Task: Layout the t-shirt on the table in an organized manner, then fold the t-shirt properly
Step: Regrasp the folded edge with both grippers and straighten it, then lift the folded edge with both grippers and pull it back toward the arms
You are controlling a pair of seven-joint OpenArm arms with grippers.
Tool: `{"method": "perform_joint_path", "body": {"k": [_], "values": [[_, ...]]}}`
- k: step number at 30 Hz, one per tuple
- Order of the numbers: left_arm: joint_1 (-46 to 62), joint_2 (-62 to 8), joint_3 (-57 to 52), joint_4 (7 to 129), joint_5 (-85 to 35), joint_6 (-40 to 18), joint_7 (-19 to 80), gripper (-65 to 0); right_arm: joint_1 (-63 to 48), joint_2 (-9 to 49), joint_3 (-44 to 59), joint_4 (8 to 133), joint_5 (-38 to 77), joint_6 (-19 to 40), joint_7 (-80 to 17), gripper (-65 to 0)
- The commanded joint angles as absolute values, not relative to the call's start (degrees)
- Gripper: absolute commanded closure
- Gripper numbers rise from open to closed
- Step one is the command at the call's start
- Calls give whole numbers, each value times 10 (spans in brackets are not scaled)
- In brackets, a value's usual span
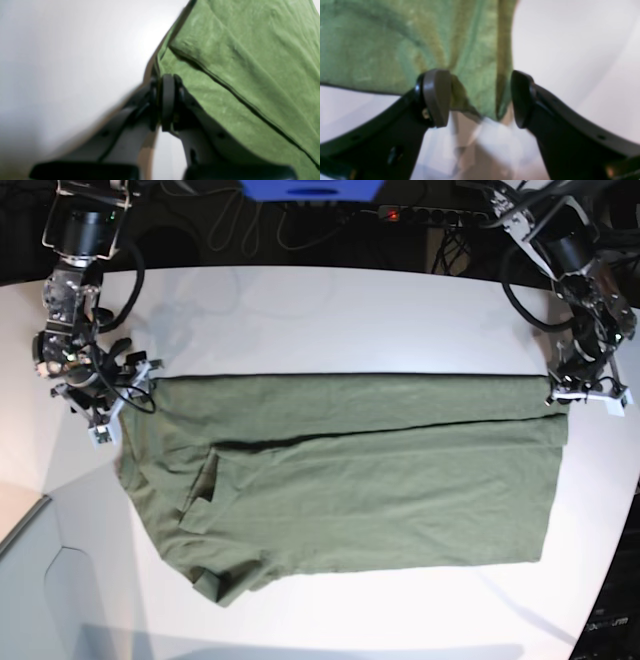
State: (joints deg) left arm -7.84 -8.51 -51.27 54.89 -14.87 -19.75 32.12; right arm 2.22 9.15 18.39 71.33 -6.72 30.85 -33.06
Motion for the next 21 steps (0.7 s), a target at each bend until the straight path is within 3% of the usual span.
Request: {"method": "perform_joint_path", "body": {"k": [1,4,9,14,21], "values": [[-85,-94,-512,556,-149,-198,320,0,29,98,185,715,-63,317,-325,-373],[-82,-94,-512,562,-149,-198,321,0,29,98,183,696,-63,318,-325,-294],[-82,-104,-509,561,-149,-198,322,0,26,98,184,683,-64,346,-325,0],[-68,-121,-465,573,-154,-198,322,0,11,110,184,692,-62,348,-327,0],[-51,-119,-466,660,-155,-198,389,0,-42,113,206,833,-63,348,-331,0]]}}
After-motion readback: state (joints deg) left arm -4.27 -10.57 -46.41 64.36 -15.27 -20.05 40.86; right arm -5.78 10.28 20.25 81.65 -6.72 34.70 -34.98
